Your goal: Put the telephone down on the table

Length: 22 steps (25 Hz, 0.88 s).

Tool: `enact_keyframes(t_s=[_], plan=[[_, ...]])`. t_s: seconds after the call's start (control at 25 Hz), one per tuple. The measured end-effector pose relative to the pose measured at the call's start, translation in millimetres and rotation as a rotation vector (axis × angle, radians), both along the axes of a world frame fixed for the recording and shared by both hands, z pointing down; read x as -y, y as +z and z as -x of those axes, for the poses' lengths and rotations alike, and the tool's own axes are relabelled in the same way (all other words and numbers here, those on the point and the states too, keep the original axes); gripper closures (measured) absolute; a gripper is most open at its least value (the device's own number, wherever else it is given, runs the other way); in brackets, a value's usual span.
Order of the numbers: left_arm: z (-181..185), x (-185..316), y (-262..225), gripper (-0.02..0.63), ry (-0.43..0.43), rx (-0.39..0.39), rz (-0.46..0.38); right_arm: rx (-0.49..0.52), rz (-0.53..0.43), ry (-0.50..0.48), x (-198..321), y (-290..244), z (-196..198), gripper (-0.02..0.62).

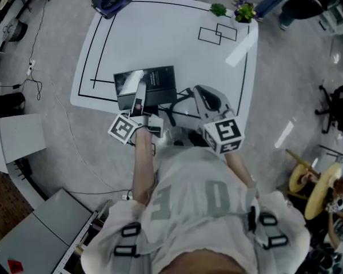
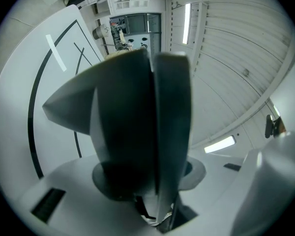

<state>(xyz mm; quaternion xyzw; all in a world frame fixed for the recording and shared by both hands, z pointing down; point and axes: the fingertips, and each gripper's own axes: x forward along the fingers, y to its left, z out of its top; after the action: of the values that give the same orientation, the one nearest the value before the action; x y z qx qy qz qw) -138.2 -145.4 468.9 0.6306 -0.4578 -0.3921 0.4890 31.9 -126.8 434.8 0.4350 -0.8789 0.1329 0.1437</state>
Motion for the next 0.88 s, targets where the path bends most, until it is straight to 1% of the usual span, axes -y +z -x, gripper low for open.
enact_keyframes(t_s=[0.24, 0.52, 0.76, 0.8, 0.88], plan=[[-2.1, 9.2, 20.9, 0.439, 0.015, 0.002, 0.045, -0.012, 0.011, 0.002, -2.2, 4.5, -1.3, 0.588], [-0.3, 14.3, 36.4, 0.439, 0.015, -0.004, 0.082, -0.021, 0.029, 0.029, -6.2, 11.0, -6.7, 0.588], [-1.2, 17.4, 40.3, 0.439, 0.022, 0.026, 0.08, -0.023, 0.032, 0.01, -6.8, 15.0, -2.8, 0.588], [-1.4, 18.1, 41.8, 0.439, 0.025, 0.037, 0.086, -0.025, 0.035, 0.011, -6.9, 16.5, -2.3, 0.588], [-1.0, 18.1, 50.9, 0.439, 0.032, 0.083, 0.117, -0.027, 0.039, 0.007, -7.5, 18.5, -1.1, 0.588]])
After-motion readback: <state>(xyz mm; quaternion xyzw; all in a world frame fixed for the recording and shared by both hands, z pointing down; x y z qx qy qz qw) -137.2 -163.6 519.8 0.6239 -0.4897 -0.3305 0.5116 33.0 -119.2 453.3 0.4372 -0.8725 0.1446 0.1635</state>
